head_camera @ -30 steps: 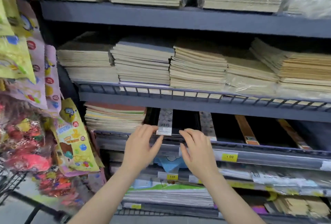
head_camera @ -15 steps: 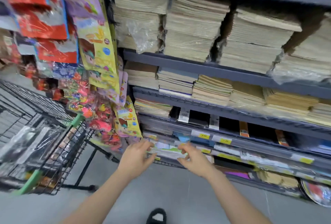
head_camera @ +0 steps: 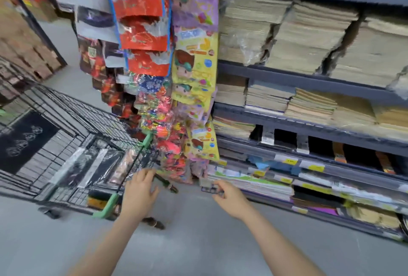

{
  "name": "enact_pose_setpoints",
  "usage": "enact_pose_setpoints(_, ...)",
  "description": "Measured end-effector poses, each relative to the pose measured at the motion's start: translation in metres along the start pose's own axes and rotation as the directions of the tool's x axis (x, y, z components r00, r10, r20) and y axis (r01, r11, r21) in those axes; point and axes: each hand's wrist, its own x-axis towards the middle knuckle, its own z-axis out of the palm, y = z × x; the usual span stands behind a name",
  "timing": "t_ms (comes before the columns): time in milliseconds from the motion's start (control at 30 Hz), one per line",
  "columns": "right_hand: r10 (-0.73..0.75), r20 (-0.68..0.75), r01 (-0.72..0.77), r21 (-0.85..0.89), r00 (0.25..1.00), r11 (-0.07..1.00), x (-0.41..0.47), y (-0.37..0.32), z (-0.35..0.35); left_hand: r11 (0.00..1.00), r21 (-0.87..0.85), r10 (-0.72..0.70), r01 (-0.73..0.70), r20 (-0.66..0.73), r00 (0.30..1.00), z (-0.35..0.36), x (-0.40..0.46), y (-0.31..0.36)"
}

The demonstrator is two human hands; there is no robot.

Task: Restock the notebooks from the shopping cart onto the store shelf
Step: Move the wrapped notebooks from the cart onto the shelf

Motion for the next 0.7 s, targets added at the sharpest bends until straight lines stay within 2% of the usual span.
enact_pose_setpoints(67,0.050,-0.008,-0.050,0.047,0.999,0.998,0.013,-0.021,0.031,0.991,0.073,-0.115,0.111,0.051,0.992,0.004,0.015,-0.044)
enact_pose_setpoints(133,0.089,-0.003,-0.088,0.098,0.996,0.991,0.023,-0.036,0.062,0.979,0.019,-0.202,0.202,0.176,0.964,0.014,0.027,-0.084)
enact_pose_setpoints(200,0.131,-0.005,-0.128,0.168,0.991,0.977,0.029,-0.046,0.088,0.965,-0.068,-0.206,0.252,0.397,0.895,0.025,0.027,-0.106)
enact_pose_setpoints(267,0.174,0.003,-0.172,0.180,0.985,0.969,0.031,-0.054,0.109,0.969,-0.074,-0.169,0.236,0.499,0.850,0.035,0.020,-0.118)
enact_pose_setpoints(367,0.210,0.031,-0.212,0.170,0.977,0.962,0.035,-0.059,0.136,0.981,-0.028,-0.160,0.194,0.461,0.873,0.046,0.013,-0.127)
enact_pose_setpoints(500,0.242,0.087,-0.254,0.174,0.966,0.952,0.033,-0.064,0.162,0.986,-0.082,-0.108,0.146,0.358,0.928,0.053,0.000,-0.136)
enact_pose_setpoints(600,0.235,0.107,-0.249,0.137,0.966,0.959,0.027,-0.066,0.174,0.978,-0.102,-0.139,0.184,0.343,0.929,0.059,-0.015,-0.139)
enact_pose_setpoints(700,0.229,0.117,-0.243,0.124,0.966,0.962,0.021,-0.068,0.177,0.985,-0.049,-0.135,0.163,0.357,0.924,0.064,-0.034,-0.132)
